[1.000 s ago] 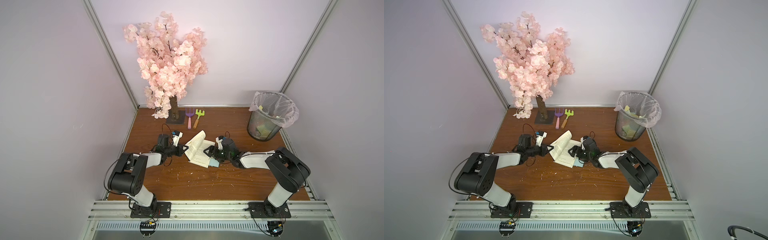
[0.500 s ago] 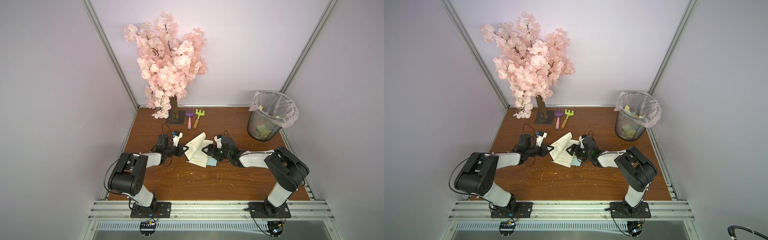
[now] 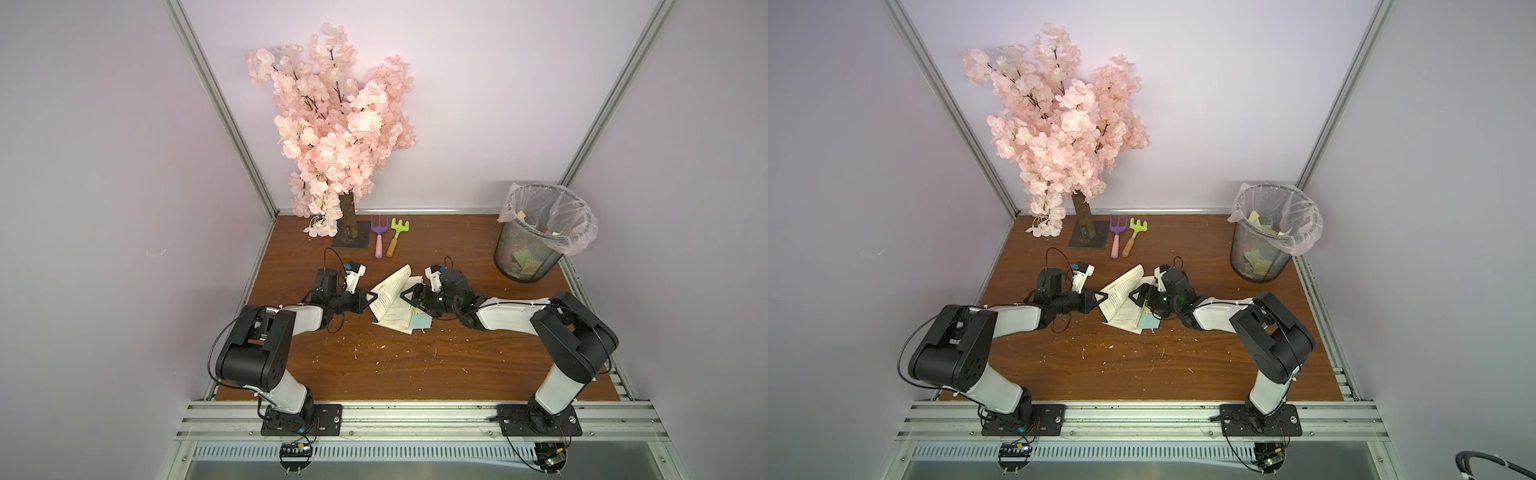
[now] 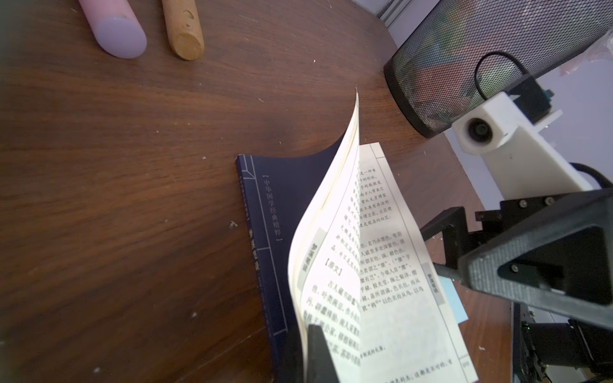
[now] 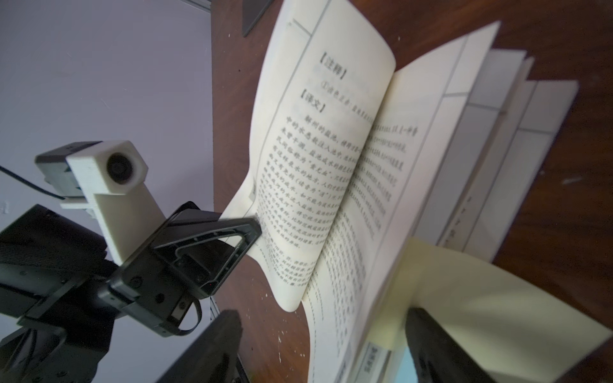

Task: Peel off the used sticky note
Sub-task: Turn the page of the book at the center of the board.

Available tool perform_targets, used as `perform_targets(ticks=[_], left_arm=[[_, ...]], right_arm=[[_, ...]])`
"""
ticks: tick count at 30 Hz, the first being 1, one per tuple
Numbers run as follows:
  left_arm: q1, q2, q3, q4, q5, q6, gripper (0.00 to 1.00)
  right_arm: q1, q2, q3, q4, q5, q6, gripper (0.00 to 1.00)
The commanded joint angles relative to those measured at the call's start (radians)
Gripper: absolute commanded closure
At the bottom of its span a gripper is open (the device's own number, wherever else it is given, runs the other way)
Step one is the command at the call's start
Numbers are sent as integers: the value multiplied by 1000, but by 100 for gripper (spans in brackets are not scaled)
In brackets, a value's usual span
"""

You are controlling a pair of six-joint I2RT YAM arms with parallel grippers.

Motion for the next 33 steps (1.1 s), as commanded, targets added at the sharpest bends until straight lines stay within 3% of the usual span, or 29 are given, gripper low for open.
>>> perform_targets(ticks=[1, 16, 33], left_arm=[[12, 22, 8, -45, -3, 1, 96], [13, 26, 10, -50, 1, 1, 96], [16, 28, 11, -48, 7, 0, 96]], right_arm=[[19, -23, 59, -84, 27, -53, 20], [59, -32, 175, -386, 213, -157, 18], [58, 44, 169, -304, 188, -143, 17]])
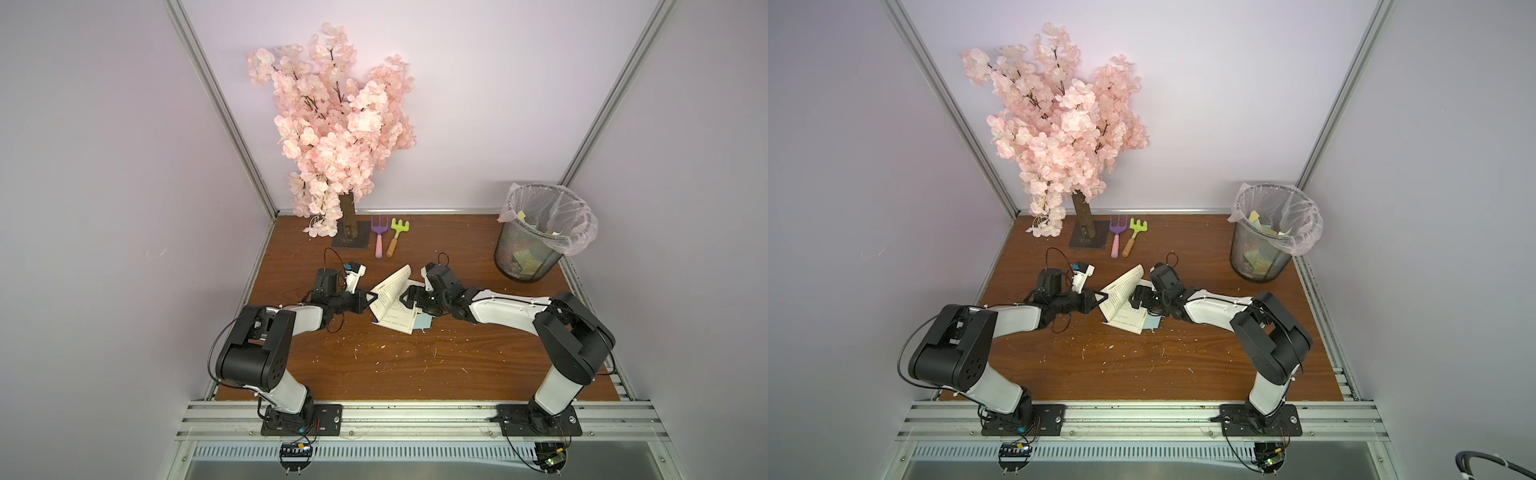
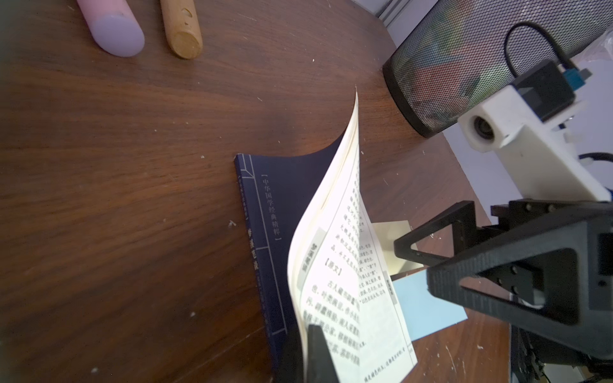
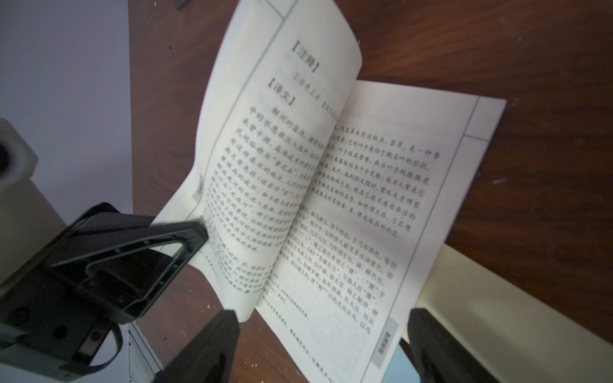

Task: Peel off the used sticky note
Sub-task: Turn the page of the book at the center of the board.

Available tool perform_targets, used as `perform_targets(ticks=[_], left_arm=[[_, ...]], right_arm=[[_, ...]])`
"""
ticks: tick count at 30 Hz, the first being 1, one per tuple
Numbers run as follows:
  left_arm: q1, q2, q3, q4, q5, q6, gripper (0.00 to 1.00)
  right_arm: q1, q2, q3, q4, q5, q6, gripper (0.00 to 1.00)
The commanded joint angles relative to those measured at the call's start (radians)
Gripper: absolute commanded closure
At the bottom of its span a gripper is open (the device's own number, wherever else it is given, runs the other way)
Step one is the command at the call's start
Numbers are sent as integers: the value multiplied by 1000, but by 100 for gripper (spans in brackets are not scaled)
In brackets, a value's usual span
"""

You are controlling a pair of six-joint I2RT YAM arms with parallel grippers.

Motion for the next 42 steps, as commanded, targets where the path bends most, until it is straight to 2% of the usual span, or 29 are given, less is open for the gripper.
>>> perform_targets(ticks=[1, 10, 33, 36, 42], left_arm=[[15, 26, 12, -47, 0, -1, 96], [17, 28, 10, -47, 3, -2, 96], [18, 32, 14, -48, 6, -1, 97], [18, 32, 14, -49, 8, -1, 96], [17, 34, 14, -48, 11, 1, 96]], right_arm=[[1, 34, 28, 19, 7, -10, 18], [-8, 56, 35, 20, 17, -15, 17], [-8, 62, 77, 82, -72, 29, 19], [-11, 63, 55, 140, -96, 58, 19], [-30, 72, -28, 383, -191, 169, 18]])
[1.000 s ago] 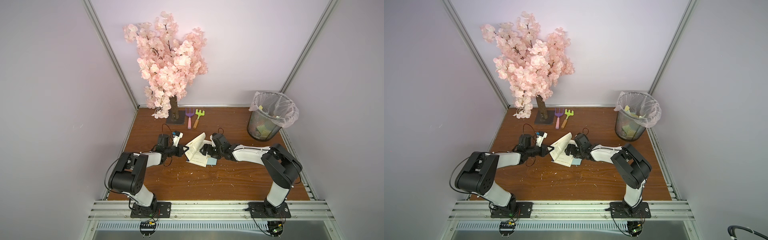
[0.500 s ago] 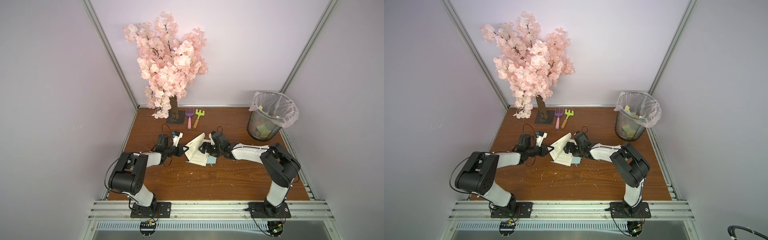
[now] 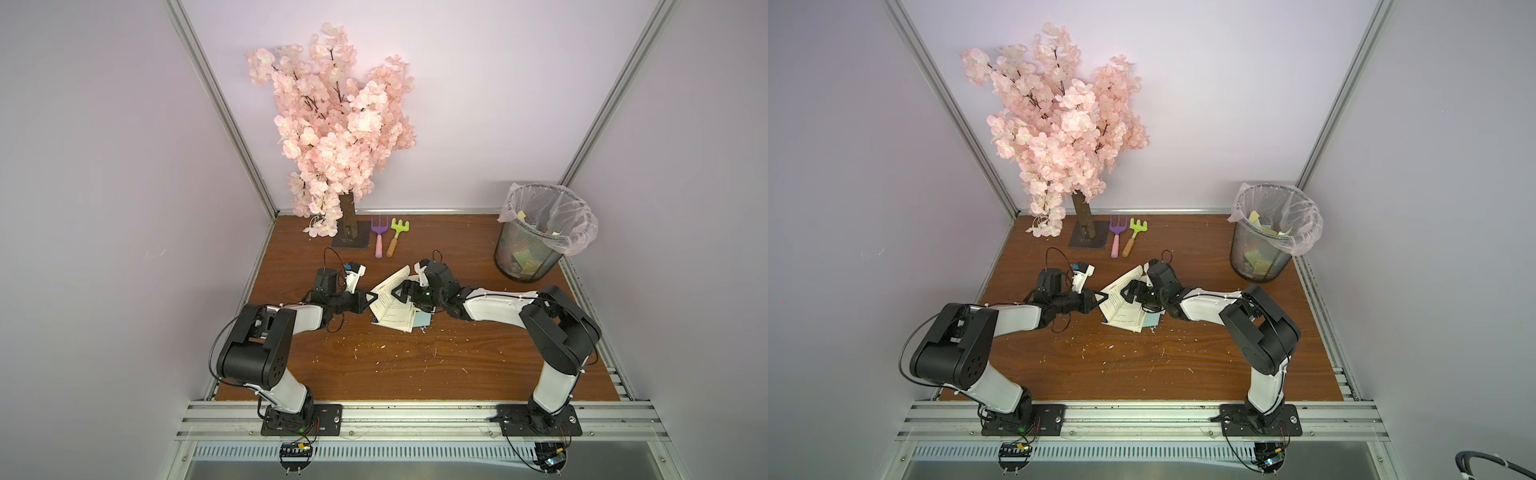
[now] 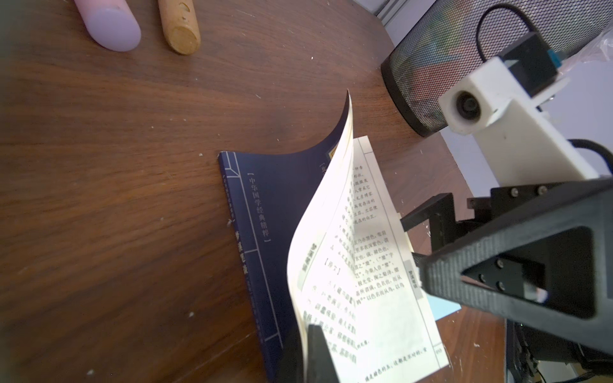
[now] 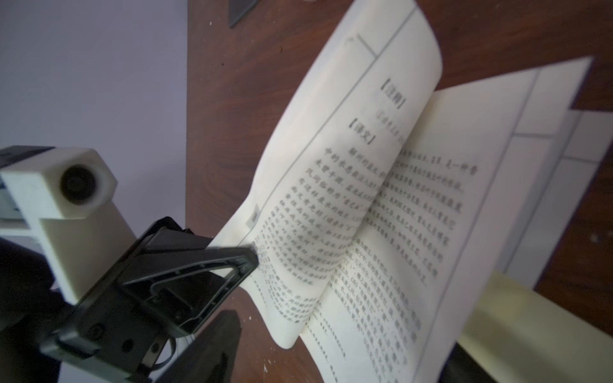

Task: Peel off the used sticky note
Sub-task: Turn the page of the book at the center of the board.

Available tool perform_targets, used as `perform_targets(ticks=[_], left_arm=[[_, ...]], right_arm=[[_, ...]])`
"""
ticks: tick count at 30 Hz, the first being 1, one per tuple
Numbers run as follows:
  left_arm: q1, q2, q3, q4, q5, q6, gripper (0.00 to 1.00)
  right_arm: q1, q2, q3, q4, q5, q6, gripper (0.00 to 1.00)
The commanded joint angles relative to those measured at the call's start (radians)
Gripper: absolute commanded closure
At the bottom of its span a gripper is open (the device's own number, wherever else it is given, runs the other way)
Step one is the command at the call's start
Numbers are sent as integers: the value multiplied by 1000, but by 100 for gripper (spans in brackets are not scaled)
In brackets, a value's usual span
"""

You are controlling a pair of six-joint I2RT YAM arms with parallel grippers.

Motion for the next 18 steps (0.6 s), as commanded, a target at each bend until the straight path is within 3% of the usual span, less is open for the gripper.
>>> perform_targets(ticks=[1, 18], left_arm=[[13, 23, 12, -50, -2, 0, 96], [-26, -16, 70, -175, 25, 97, 96]], right_arm=[[-17, 7, -32, 178, -80, 88, 17], [-56, 92, 41, 248, -96, 172, 12]])
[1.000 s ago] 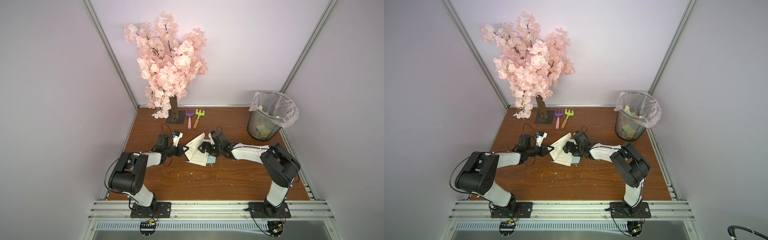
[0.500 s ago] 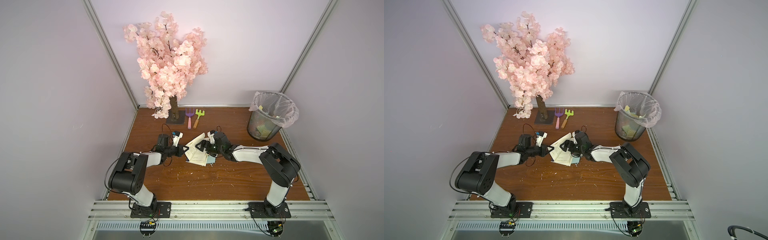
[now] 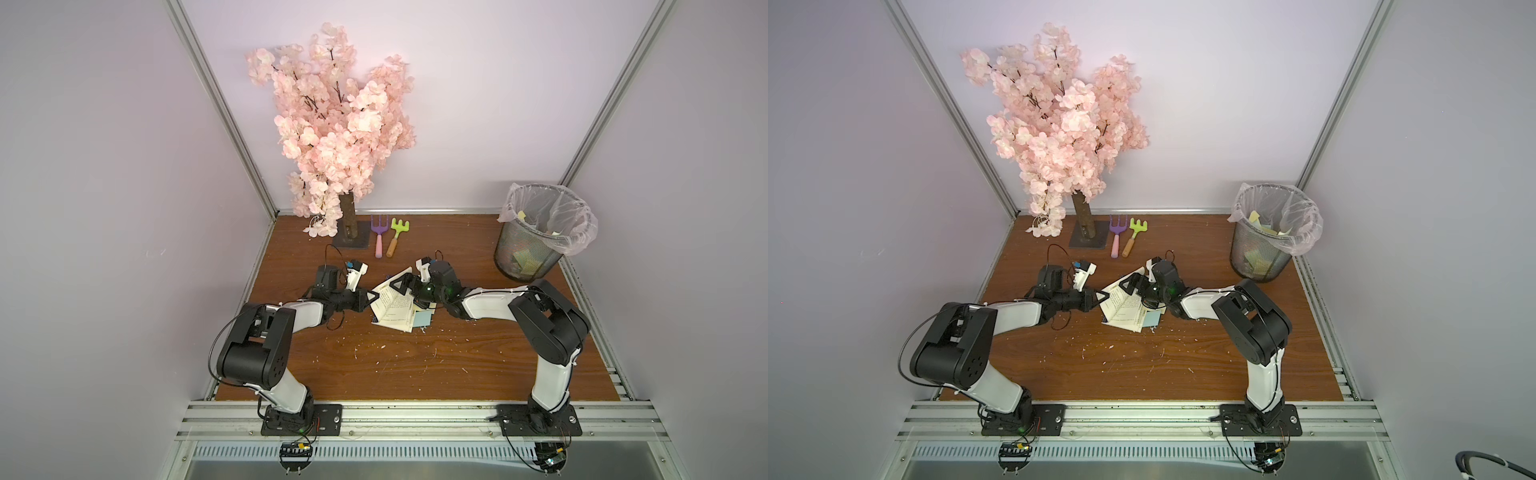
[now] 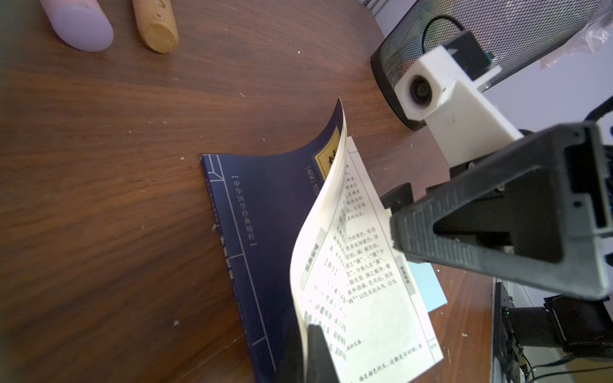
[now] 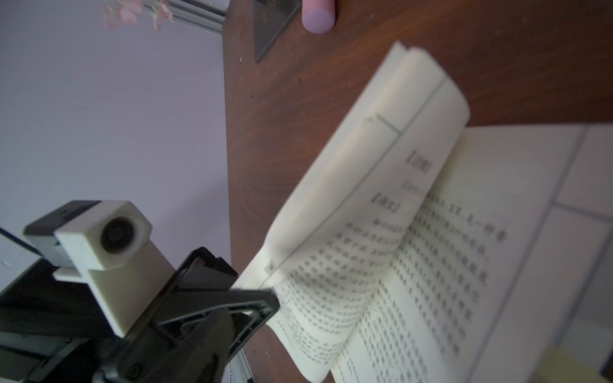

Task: Peel off the used sticky note
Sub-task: Turn the page of the book at the center of the board.

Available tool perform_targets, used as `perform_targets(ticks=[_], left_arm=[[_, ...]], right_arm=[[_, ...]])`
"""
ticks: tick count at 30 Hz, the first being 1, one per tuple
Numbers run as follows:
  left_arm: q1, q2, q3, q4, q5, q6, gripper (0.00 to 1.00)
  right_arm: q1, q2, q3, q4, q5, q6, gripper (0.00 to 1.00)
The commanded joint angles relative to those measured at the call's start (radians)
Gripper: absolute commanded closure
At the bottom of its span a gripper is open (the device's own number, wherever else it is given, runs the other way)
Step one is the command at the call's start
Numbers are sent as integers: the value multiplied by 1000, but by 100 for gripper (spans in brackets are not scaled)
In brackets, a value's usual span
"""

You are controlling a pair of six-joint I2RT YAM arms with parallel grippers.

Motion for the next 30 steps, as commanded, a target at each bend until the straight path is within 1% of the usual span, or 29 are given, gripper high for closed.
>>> perform_targets(ticks=[1, 3, 6, 8, 9, 10, 11, 12, 14, 16, 19, 20, 24, 27, 30], left_arm=[[-26, -17, 23, -97, -11, 66, 96], [-45, -21, 31, -126, -8, 93, 97], [-80, -40, 40, -176, 4, 147, 98], [-99, -54, 48, -203, 8, 178, 98], [-106, -60, 52, -219, 10, 193, 96], [-111, -66, 58, -237, 12, 207, 90], [-115, -70, 68, -251, 20, 221, 78], [-116, -74, 81, -281, 32, 245, 62], [-115, -79, 101, -322, 49, 277, 43], [-117, -83, 119, -369, 74, 325, 28], [-120, -77, 151, -444, 88, 371, 16], [-120, -77, 160, -460, 87, 381, 14], [-125, -114, 161, -482, 60, 403, 0], [-128, -149, 156, -479, 22, 409, 1], [-138, -170, 157, -484, -27, 412, 1]], right_arm=[[-9, 9, 35, 62, -25, 35, 12], [-11, 12, 44, 55, -22, 35, 12], [-17, 19, 44, 56, -21, 47, 7], [-25, 28, 38, 73, -25, 58, 6], [-26, 33, 36, 76, -28, 63, 6], [-28, 39, 35, 79, -32, 64, 6], [-29, 47, 36, 82, -38, 64, 7], [-31, 53, 36, 85, -43, 67, 8], [-31, 62, 30, 98, -48, 71, 12], [-33, 66, 18, 111, -49, 75, 16], [-36, 72, 3, 131, -55, 80, 20], [-37, 72, 0, 134, -57, 81, 20], [-39, 61, -12, 135, -60, 75, 21], [-39, 47, -15, 104, -53, 60, 23], [-39, 31, -21, 83, -41, 47, 30]])
